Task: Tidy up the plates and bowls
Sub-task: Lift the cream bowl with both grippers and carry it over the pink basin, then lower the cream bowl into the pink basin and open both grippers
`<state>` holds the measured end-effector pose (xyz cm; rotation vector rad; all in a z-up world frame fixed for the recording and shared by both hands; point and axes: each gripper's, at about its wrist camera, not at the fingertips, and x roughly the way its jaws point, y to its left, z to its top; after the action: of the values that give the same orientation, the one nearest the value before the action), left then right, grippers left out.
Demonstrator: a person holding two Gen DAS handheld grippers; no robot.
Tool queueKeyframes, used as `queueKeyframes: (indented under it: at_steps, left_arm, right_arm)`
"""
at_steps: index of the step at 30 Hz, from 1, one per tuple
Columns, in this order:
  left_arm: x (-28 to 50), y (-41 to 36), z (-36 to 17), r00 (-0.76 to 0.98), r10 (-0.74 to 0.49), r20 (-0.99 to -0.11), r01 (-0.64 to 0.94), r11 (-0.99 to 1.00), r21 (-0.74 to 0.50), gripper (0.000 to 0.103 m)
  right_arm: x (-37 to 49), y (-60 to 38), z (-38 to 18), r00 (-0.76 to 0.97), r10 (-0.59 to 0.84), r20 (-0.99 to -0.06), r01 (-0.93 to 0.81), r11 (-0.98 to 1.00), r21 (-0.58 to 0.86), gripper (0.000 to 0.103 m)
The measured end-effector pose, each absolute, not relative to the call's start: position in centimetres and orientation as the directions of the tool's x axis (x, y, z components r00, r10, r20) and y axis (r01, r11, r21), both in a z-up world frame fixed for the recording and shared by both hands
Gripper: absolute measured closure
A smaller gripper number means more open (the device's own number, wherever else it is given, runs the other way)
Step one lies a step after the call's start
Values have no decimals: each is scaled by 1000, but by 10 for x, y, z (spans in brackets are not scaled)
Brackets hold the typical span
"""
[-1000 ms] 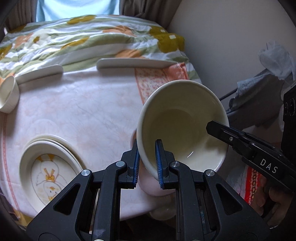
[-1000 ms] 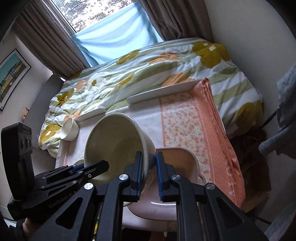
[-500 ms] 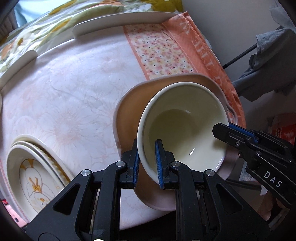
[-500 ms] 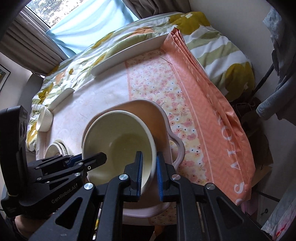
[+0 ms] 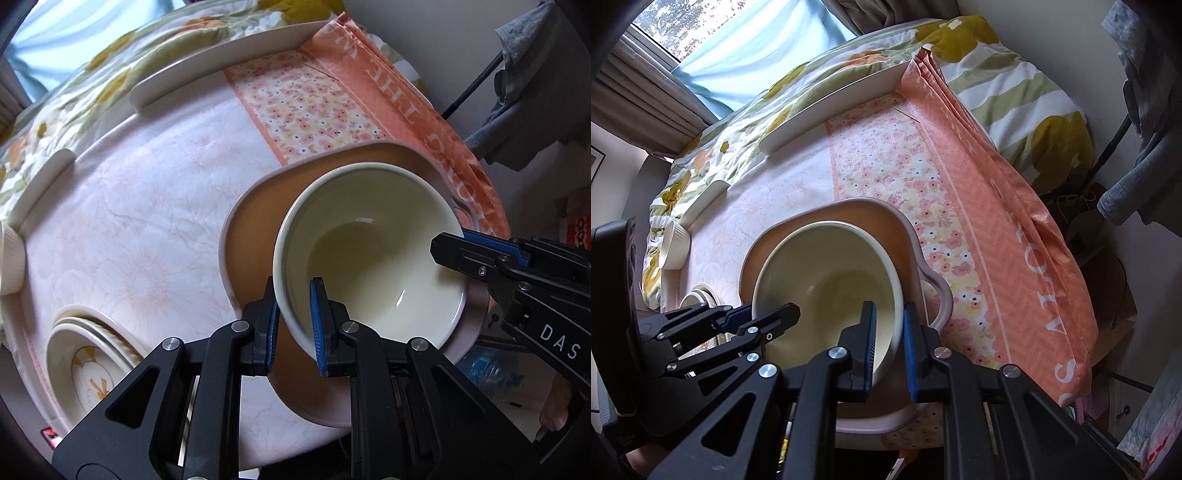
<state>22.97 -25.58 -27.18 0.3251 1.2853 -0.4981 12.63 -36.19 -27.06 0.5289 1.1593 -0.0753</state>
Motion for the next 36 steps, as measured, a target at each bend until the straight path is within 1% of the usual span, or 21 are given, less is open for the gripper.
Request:
queueKeyframes:
  at_steps: [15, 25, 31, 32, 34, 35, 36]
  left_arm:
    - [226, -248, -264, 203, -189, -961, 496, 866, -66, 89]
    - [214, -233, -225, 278, -221, -935, 448, 891, -77, 89]
    - [201, -196, -186, 352, -252, -901, 342, 931, -127, 89]
    - [199, -189, -180, 365, -252, -896, 325, 937, -131, 87]
    - [195, -173, -165, 405, -231, -885, 279, 953, -121, 67]
    - [193, -166, -159, 425, -219, -878, 259, 959, -114, 36]
    - [190, -156, -150, 459, -201, -865, 230, 968, -102, 10]
  right_arm:
    - [125, -362, -268, 411, 221, -884, 316, 875, 366, 90]
    - [110, -366, -238, 478, 208, -853, 281, 884, 373, 90]
    - [111, -358, -202, 533, 233, -814, 185, 906, 380, 90]
    - [113, -353, -195, 544, 248, -801, 154, 910, 386, 90]
    - [117, -345, -183, 559, 270, -784, 101, 916, 388, 90]
    - [121, -339, -177, 567, 282, -774, 71, 919, 387, 90]
    - [124, -333, -172, 571, 294, -766, 44, 921, 387, 90]
